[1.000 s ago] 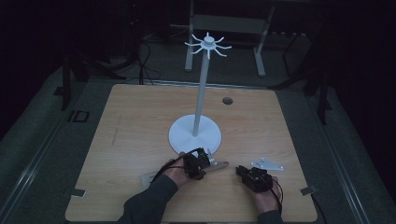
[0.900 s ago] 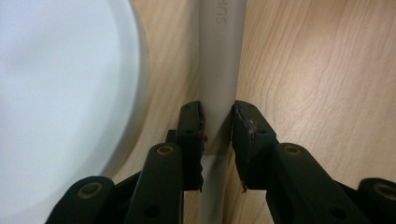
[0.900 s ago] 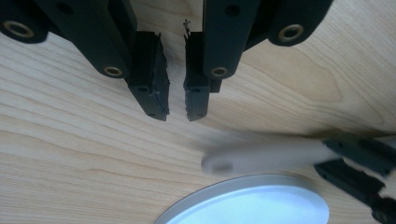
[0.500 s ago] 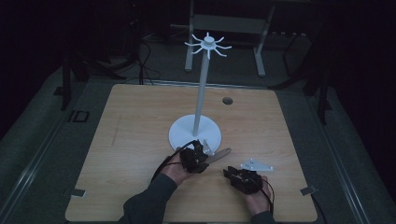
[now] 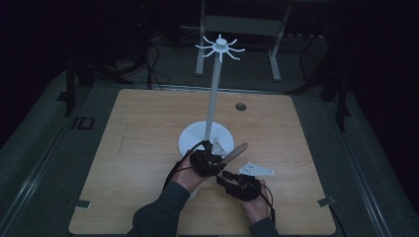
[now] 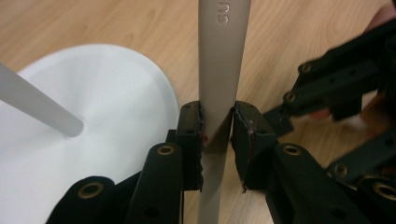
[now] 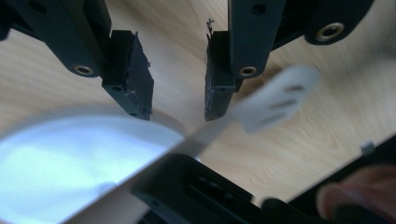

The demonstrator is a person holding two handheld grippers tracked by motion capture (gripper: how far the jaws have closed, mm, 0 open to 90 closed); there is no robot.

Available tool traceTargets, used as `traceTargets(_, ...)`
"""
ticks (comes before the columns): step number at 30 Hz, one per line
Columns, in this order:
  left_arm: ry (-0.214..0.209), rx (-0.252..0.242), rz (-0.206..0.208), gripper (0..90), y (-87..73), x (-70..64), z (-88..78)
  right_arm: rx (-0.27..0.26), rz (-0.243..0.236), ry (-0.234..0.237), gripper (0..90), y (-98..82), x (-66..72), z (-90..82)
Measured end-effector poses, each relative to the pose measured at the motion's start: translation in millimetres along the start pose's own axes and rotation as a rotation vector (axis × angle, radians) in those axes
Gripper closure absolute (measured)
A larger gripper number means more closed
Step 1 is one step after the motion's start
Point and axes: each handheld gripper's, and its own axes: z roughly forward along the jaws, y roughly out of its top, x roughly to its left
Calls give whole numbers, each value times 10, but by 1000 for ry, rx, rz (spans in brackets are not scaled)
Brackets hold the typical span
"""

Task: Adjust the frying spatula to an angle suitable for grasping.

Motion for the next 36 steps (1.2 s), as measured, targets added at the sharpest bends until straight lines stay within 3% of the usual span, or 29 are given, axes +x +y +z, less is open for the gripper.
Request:
traceTargets(6, 29, -54, -33, 736, 49, -18, -91, -40, 32, 10, 621, 94, 61, 102)
traceTargets(13, 58, -110, -61, 736, 94, -30, -195, -104, 65, -3, 708, 166, 103, 175)
traceTargets(16, 55, -128, -65, 736, 94, -7, -237, -127, 97, 20, 736, 189, 80, 164)
traceTargets(24, 19, -190, -66, 728, 91, 44, -343, -155, 108, 51, 779, 253, 41, 107)
traceTargets(29, -23, -208, -56, 716, 80, 115, -391, -157, 85, 71, 792, 310, 38, 84)
traceTargets(36, -32, -245, -46, 704, 75, 138, -451, -147, 23, 77, 798, 408, 87, 56)
